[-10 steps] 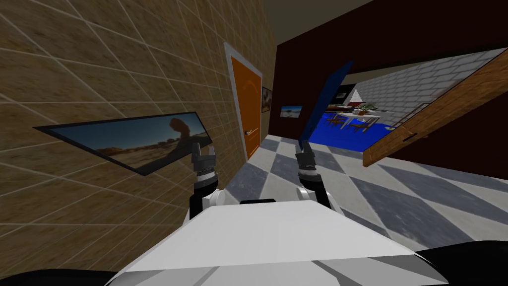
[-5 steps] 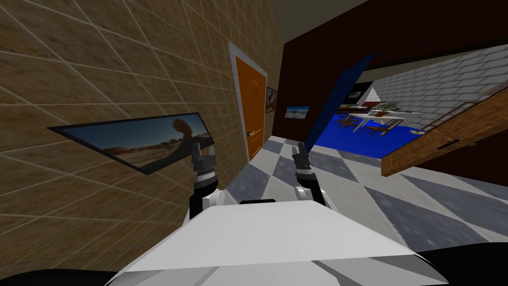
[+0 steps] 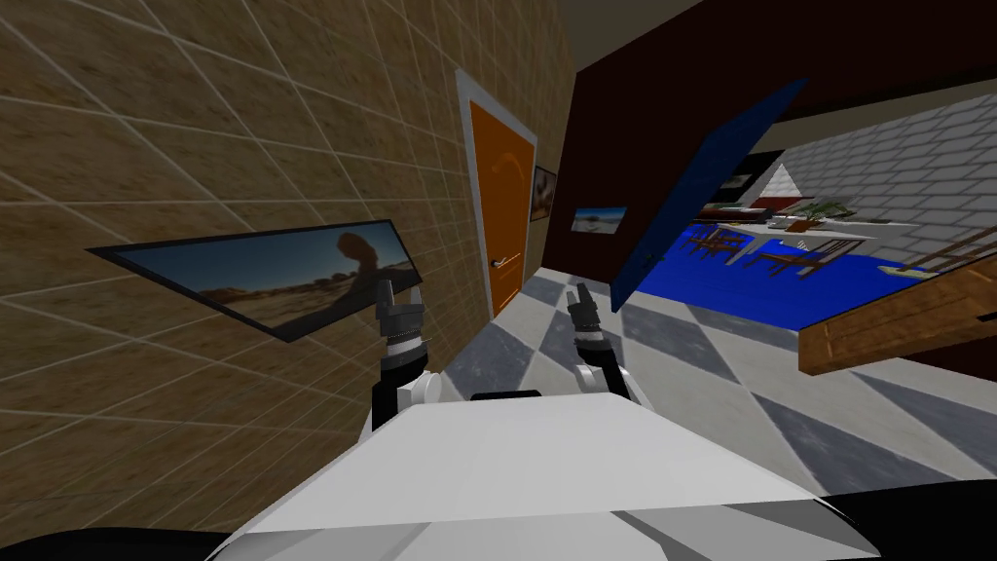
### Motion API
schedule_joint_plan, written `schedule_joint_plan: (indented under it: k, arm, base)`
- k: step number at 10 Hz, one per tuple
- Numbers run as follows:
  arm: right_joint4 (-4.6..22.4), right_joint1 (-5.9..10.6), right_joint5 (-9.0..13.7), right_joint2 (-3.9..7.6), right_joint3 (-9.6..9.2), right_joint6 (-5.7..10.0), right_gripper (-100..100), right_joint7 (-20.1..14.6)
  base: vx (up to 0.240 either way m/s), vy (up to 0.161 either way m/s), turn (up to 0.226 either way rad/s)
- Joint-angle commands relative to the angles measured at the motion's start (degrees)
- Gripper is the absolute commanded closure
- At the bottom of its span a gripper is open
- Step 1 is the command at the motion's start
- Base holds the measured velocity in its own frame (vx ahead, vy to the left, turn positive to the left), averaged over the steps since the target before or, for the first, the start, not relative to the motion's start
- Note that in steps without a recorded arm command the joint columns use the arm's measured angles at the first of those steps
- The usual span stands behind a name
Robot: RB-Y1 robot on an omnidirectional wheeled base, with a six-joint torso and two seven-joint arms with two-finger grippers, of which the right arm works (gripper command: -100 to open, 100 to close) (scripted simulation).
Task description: Pull the door open
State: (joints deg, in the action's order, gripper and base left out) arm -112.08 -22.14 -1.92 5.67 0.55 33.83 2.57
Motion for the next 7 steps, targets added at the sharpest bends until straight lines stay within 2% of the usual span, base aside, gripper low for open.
schedule_joint_plan:
  k: [1, 2, 7]
  arm:
    - [1.8, 0.97, 0.3, 0.34, -0.17, 0.06, -100, -0.2]
    - [3.9, 1.92, 0.6, 0.77, -0.42, 0.24, -100, -0.5]
    - [9.4, 4.45, 1.5, 1.87, -1.06, 0.71, -100, -1.3]
  base:
    - [0.094, -0.041, 0.120]
    - [0.137, -0.059, 0.188]
    - [0.092, -0.056, 0.140]
